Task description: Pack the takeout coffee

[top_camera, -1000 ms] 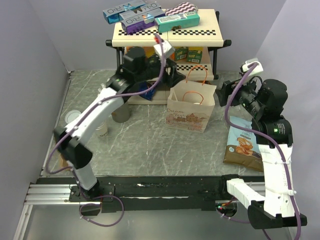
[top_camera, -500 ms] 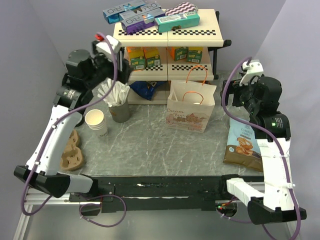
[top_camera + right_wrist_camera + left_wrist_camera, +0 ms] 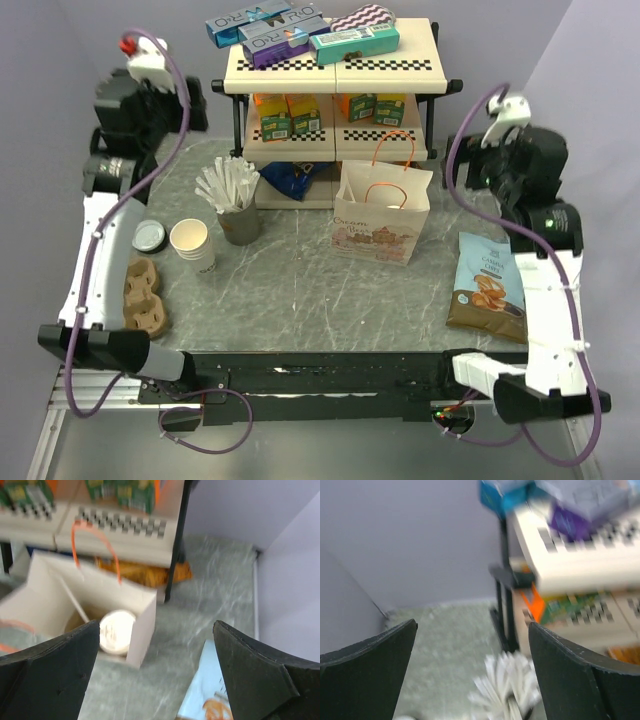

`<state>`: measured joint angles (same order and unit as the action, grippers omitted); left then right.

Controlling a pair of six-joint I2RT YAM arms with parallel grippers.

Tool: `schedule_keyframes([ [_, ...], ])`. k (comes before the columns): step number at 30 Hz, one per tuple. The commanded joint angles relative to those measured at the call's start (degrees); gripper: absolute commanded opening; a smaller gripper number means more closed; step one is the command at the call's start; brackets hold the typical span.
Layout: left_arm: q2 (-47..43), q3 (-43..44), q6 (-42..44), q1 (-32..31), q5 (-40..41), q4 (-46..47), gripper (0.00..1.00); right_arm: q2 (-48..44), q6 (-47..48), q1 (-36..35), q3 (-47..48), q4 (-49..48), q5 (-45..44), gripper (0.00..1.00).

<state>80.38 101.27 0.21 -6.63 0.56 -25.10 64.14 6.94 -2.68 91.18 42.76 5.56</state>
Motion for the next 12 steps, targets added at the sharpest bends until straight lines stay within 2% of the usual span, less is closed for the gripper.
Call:
schedule_keyframes([
  [1, 4.42, 14.0, -2.75, 3.9, 3.13, 0.15, 0.99, 4.76, 0.09, 0.3, 14.88, -5.84, -3.36, 1.0],
  [3, 4.96, 16.31, -2.93, 5.31, 3.22, 0.75, 0.99, 6.08, 0.79, 0.3, 19.02, -8.12, -5.11, 1.0],
  [7, 3.56, 16.24, -2.32, 6.02, 3.84, 3.91, 0.99, 5.21, 3.25, 0.3, 19.83, -13.49, -5.3, 1.0],
  [11, 2.07, 12.99, -1.7, 6.02, 2.88, 4.98, 0.99, 3.72, 3.6, 0.3, 17.47, -16.38, -5.47, 1.0],
  [12, 1.63, 12.2, -1.53, 6.02, 2.7, 4.89, 0.99, 2.93, 3.69, 0.22, 14.06, -17.79, -5.47, 1.0],
])
